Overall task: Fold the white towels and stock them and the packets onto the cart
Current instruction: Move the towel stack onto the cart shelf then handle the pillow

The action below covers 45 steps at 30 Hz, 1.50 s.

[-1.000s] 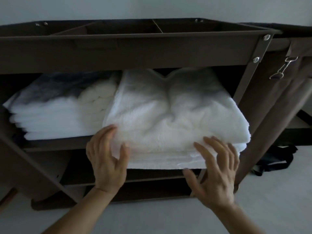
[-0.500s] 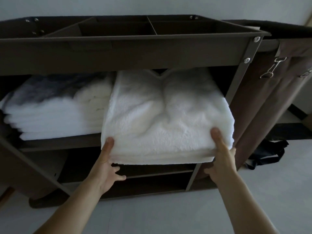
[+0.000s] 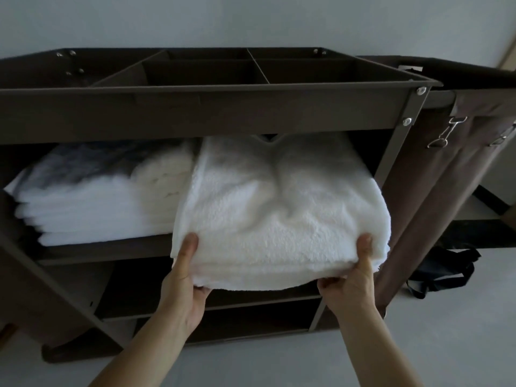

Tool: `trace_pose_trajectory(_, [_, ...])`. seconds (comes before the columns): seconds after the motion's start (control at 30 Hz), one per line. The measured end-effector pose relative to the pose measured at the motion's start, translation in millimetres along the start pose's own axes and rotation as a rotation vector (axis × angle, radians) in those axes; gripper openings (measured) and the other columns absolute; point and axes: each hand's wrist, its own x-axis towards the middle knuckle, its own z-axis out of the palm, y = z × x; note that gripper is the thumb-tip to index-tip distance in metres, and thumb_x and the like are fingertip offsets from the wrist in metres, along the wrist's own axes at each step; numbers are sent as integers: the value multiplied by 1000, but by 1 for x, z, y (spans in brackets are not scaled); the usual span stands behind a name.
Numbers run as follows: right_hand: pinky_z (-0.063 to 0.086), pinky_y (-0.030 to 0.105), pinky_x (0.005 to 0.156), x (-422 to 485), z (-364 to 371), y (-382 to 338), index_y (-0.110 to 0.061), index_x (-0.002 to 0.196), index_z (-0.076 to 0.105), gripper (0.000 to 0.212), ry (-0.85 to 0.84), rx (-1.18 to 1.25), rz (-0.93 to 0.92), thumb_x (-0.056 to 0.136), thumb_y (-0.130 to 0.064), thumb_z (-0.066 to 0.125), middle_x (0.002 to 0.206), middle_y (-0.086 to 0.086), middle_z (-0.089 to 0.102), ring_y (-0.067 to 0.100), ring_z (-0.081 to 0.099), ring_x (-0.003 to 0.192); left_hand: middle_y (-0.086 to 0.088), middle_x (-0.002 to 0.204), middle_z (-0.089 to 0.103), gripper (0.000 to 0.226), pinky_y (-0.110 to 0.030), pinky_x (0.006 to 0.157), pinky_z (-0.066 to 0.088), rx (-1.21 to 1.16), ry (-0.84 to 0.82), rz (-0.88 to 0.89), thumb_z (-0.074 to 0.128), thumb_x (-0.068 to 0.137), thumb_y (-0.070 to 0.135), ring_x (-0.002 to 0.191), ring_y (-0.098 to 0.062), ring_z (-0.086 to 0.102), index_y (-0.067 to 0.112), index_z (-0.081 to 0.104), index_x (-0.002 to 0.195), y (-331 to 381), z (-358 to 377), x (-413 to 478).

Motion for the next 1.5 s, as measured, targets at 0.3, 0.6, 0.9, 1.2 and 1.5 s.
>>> trace_pose_trajectory(0.3, [35,67,105,-8,20,-26,-27,129,63,99,-47,-86,67,46,-78,80,125,7,69,38,59,122,-10,106,75,41,-48,91,54,166,-136,60,64,87,47,97,-28,72,17,69,114,58,62,-4])
trace_pose_trajectory(0.6, [59,42,86,-20,72,-19,-20,123,65,72,-10,100,-169,61,-46,91,102,1,77,25,76,88,-12,112,73,28,-58,95,50,119,-203,77,55,93,38,109,-36,67,24,79,97,70,49,26])
trace_pose_trajectory(0.9, [57,31,71,30,97,-17,-19,112,72,68,-14,38,-152,57,-54,89,95,-1,78,15,74,75,-13,123,67,35,-56,98,45,110,-180,70,49,95,32,116,-36,62,18,70,119,29,31,44])
trace_pose_trajectory(1.2, [60,35,81,36,99,-5,-19,114,69,58,104,216,-4,67,-48,85,93,1,78,22,76,78,-5,75,66,21,-30,63,47,372,-244,130,59,87,29,73,-19,63,12,68,79,81,98,90])
trace_pose_trajectory(1.5, [51,22,51,59,112,-21,-14,121,65,61,146,-20,-134,72,-44,84,80,-4,73,11,68,57,-16,115,69,46,-47,80,59,238,71,96,58,82,22,103,-31,69,3,57,125,23,45,94])
